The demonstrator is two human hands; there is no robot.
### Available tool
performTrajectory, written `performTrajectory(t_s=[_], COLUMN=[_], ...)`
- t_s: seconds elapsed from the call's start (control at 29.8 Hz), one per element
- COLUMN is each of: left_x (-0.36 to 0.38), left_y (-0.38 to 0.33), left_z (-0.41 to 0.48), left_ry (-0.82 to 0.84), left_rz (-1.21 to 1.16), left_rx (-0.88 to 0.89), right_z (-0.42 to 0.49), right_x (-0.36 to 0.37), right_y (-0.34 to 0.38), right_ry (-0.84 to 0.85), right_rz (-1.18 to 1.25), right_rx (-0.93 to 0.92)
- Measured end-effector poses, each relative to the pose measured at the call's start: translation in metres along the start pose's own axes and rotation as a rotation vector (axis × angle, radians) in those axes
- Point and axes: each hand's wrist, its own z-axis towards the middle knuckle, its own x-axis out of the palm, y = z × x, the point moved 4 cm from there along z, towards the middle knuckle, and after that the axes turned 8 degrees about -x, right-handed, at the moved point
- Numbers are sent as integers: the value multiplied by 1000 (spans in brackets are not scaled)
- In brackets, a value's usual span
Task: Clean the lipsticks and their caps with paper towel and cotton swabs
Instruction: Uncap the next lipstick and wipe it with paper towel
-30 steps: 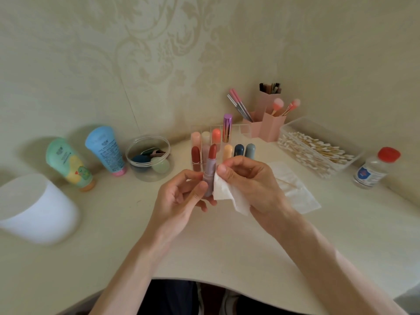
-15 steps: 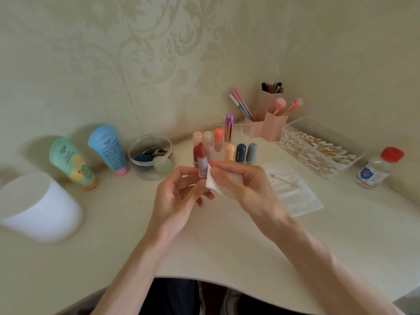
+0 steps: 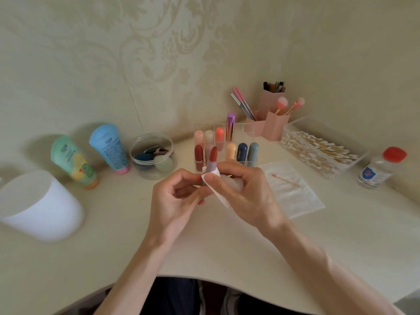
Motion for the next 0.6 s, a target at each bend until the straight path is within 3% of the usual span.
performTrajectory(t_s=[0.23, 0.44, 0.6], left_x=[1, 6, 4], left_y=[-2, -4, -4], left_z=[-6, -4, -5], left_ry=[-27, 63, 39], left_rz=[199, 35, -76], left_rx=[43, -89, -158], right_z=[1, 2, 3], right_x=[-1, -7, -6], right_y=[-1, 5, 8], right_ry=[1, -28, -35], right_rz=[-25, 202, 170], right_rx=[40, 75, 41])
